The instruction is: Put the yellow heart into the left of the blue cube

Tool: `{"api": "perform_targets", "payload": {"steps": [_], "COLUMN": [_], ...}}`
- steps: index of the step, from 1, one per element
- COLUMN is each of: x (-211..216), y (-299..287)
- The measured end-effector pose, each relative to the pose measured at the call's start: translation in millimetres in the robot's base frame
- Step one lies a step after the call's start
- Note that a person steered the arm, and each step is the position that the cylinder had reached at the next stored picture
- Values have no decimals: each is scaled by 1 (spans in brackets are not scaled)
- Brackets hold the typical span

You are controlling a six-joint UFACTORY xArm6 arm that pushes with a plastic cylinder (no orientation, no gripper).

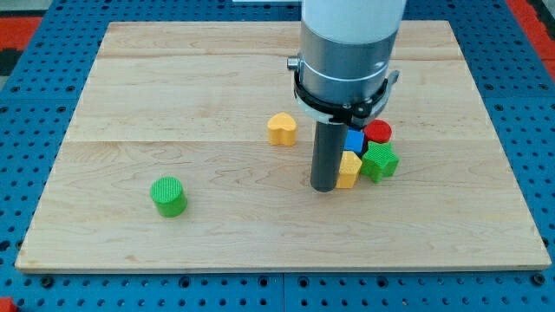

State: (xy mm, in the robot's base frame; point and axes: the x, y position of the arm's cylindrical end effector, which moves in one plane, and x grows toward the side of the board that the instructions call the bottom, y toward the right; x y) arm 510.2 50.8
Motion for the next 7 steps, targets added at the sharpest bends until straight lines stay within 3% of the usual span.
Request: {"api": "perform_targets", "payload": {"steps": [1,2,3,5,6,7], "x": [16,8,-38,-60,-92,-97], "y": [-39,-120,-150,-250,-205,-113]}}
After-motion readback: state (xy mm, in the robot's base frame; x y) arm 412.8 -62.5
